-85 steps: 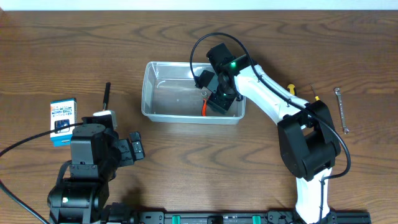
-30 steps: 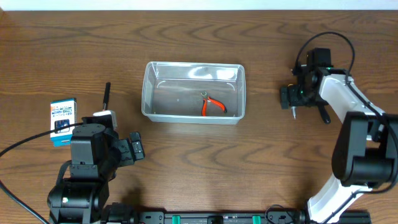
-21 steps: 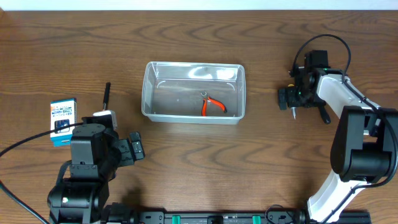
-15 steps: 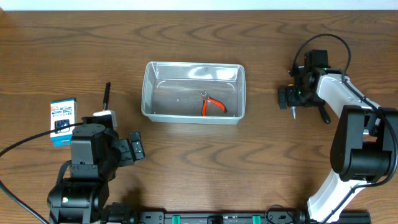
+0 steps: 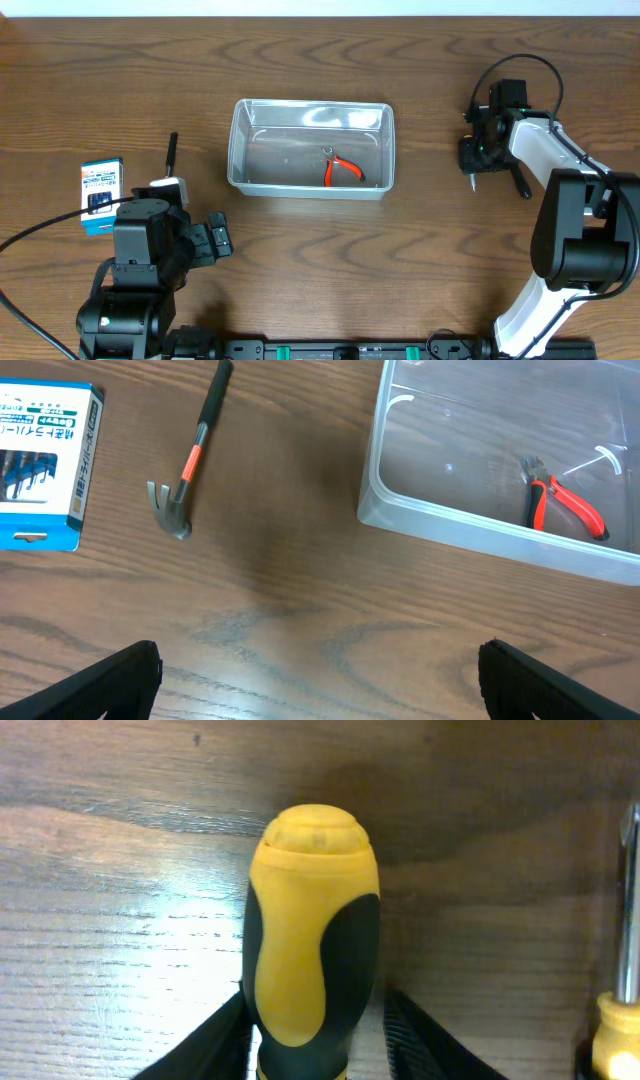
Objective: Pack container
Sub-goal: 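Grasp the yellow-black screwdriver handle with the right gripper, then carry the screwdriver into the container and release it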
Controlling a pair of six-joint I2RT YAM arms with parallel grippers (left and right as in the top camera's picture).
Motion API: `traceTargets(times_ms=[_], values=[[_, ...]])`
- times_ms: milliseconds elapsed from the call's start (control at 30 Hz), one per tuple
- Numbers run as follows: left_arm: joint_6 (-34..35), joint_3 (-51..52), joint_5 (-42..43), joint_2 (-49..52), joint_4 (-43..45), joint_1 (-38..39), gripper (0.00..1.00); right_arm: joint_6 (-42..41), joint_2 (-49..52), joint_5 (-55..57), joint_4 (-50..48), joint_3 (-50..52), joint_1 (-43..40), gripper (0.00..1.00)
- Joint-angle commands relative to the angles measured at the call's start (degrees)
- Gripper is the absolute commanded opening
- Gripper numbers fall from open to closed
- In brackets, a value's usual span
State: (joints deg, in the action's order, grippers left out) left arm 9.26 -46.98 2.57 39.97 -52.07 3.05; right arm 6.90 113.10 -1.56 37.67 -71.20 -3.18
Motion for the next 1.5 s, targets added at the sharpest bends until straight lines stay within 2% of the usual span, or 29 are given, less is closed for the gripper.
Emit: traceTargets(times_ms=[0, 100, 233, 467, 633, 1100, 1267, 1467], values=[[0.9, -1.1, -0.7, 0.0, 0.0, -0.1, 0.98, 0.0, 3.1, 0.7, 0.6, 0.9, 0.2, 0.38], [0.9, -1.2, -0.7, 0.0, 0.0, -0.1, 0.98, 0.0, 3.1, 0.7, 0.7, 0.9, 0.2, 0.27], [0.9, -1.1, -0.7, 0.0, 0.0, -0.1, 0.98, 0.0, 3.1, 0.7, 0.7, 0.9, 0.2, 0.23], [0.9, -1.2, -0.7, 0.0, 0.0, -0.1, 0.98, 0.0, 3.1, 0.7, 0.8, 0.9, 0.2, 0.08], [0.9, -1.2, -0.7, 0.0, 0.0, -0.1, 0.98, 0.0, 3.1, 0.7, 0.7, 0.9, 0.2, 0.03], [0.9, -1.2, -0.7, 0.0, 0.0, -0.1, 0.98, -1.7, 1.7, 0.6, 2.6, -0.8, 0.7, 0.01], [0.9, -1.2, -0.7, 0.0, 0.0, -0.1, 0.98, -1.3, -4.0, 0.4, 9.9, -8.9, 4.0, 0.01], [0.9, -1.2, -0.7, 0.0, 0.0, -0.1, 0.98, 7.2, -11.2, -0.4, 17.0, -22.5, 13.5, 0.01]])
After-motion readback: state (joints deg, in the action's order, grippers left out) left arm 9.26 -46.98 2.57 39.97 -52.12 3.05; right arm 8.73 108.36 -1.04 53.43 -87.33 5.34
